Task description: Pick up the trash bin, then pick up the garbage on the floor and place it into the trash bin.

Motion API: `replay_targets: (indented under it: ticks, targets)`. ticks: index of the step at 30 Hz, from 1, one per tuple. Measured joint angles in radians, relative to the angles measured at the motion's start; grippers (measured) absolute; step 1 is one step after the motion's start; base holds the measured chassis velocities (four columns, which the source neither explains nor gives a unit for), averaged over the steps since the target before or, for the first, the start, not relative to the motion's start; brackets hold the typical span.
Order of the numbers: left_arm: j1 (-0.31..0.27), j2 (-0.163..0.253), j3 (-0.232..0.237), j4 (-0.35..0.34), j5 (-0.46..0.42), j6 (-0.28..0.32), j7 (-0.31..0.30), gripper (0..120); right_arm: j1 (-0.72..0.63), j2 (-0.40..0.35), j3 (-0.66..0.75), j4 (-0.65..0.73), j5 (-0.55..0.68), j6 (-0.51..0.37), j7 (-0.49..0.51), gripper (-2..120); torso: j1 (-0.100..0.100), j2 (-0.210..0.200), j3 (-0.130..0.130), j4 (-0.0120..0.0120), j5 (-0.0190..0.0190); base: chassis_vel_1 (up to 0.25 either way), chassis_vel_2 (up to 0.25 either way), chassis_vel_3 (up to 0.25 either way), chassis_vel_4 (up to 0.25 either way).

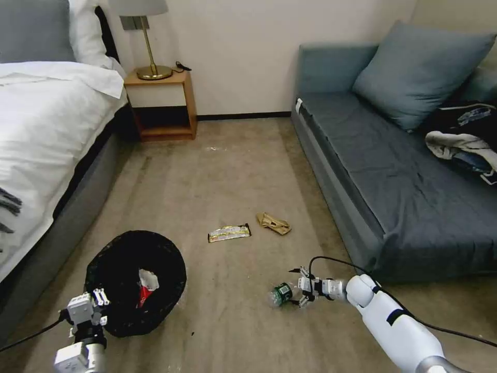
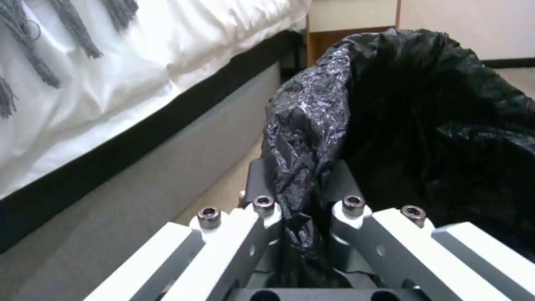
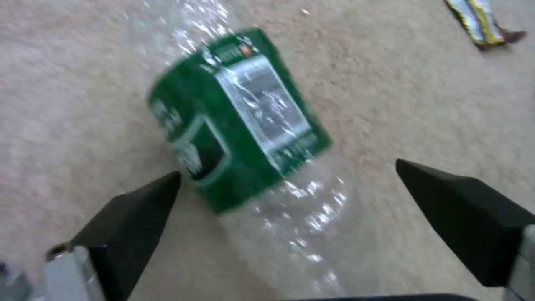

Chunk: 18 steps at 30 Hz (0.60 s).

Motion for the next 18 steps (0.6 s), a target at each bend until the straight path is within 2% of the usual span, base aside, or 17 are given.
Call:
replay_targets:
  ticks: [3, 6, 7, 10, 11, 13, 18]
  targets:
    - [0.003, 0.001, -0.001, 0.000, -0.003, -0.003, 0.000, 6, -0.004, 0.005, -0.003, 0.003, 0.002, 0.000, -0.015, 92, 0.000, 0.000, 0.000, -0.0001, 0.0000, 0.000, 0.000, 0.000, 0.000]
    - [0.009, 0.002, -0.005, -0.001, -0.006, -0.009, 0.000, 6, -0.007, 0.014, -0.005, 0.001, 0.003, 0.001, -0.024, 77, 0.000, 0.000, 0.000, 0.0000, 0.0000, 0.000, 0.000, 0.000, 0.000]
    - [0.009, 0.002, -0.005, -0.001, -0.006, -0.009, 0.000, 6, -0.007, 0.014, -0.005, 0.001, 0.003, 0.001, -0.024, 77, 0.000, 0.000, 0.000, 0.0000, 0.0000, 0.000, 0.000, 0.000, 0.000]
    - [0.010, 0.006, -0.010, -0.004, -0.010, -0.011, 0.000, 6, -0.009, 0.017, -0.004, 0.001, 0.004, 0.001, -0.033, 64, 0.000, 0.000, 0.000, 0.0000, 0.0000, 0.000, 0.000, 0.000, 0.000]
    - [0.010, 0.006, -0.010, -0.004, -0.010, -0.011, 0.000, 6, -0.009, 0.017, -0.004, 0.001, 0.004, 0.001, -0.033, 64, 0.000, 0.000, 0.000, 0.0000, 0.0000, 0.000, 0.000, 0.000, 0.000]
    - [0.011, 0.008, -0.012, -0.006, -0.013, -0.013, 0.000, 6, -0.012, 0.018, -0.004, 0.000, 0.004, 0.003, -0.036, 51, 0.000, 0.000, 0.000, -0.0001, 0.0000, 0.000, 0.000, 0.000, 0.000]
    - [0.014, 0.008, -0.012, -0.007, -0.015, -0.019, 0.001, 6, -0.023, 0.018, -0.001, 0.004, 0.017, 0.007, -0.043, 38, 0.000, 0.000, 0.000, -0.0001, -0.0001, 0.000, 0.000, 0.000, 0.000]
